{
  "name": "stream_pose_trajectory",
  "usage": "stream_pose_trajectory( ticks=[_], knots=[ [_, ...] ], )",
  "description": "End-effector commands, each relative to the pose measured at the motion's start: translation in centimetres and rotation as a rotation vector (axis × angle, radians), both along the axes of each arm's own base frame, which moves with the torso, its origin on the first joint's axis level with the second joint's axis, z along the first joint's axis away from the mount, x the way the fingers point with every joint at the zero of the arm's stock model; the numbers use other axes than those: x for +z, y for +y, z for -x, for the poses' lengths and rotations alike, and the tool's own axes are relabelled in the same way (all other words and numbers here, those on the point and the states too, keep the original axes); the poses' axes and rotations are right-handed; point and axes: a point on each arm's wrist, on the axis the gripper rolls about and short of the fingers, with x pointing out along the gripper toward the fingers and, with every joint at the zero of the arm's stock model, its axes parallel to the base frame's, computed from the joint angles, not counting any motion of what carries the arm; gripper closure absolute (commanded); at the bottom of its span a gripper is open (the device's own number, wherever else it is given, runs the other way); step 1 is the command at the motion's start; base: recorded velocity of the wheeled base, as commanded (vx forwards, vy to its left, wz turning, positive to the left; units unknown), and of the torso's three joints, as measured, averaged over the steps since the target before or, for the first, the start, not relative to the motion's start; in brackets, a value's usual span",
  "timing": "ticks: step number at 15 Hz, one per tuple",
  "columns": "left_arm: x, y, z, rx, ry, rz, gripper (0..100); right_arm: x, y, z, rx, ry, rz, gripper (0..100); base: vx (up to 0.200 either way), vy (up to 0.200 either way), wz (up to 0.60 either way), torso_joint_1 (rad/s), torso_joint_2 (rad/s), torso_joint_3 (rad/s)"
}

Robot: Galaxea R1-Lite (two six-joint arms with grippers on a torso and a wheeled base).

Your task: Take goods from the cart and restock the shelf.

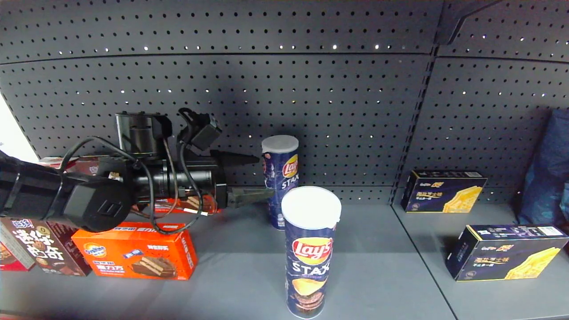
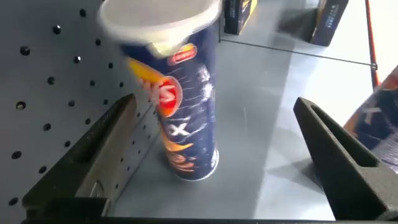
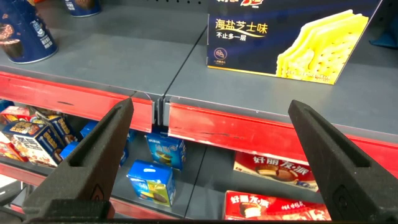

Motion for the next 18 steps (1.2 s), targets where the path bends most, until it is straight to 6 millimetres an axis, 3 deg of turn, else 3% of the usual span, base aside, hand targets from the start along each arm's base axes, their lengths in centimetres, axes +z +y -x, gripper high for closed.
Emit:
stream_pose_trajectory(
  ticks=[1, 4, 18],
  knots=[
    [0.3, 0.1, 0.7, -0.003, -0.003, 0.0, 0, 0.0, 0.0, 0.0, 0.0, 0.002, 0.001, 0, 0.0, 0.0, 0.0, 0.0, 0.0, 0.0],
    [-0.4, -0.4, 1.5, -0.023, 0.008, -0.016, 0, 0.0, 0.0, 0.0, 0.001, 0.001, -0.001, 0, 0.0, 0.0, 0.0, 0.0, 0.0, 0.0],
    [-4.3, -1.5, -0.4, -0.045, 0.086, -0.054, 0, 0.0, 0.0, 0.0, 0.0, 0.001, -0.001, 0, 0.0, 0.0, 0.0, 0.0, 0.0, 0.0]
  ],
)
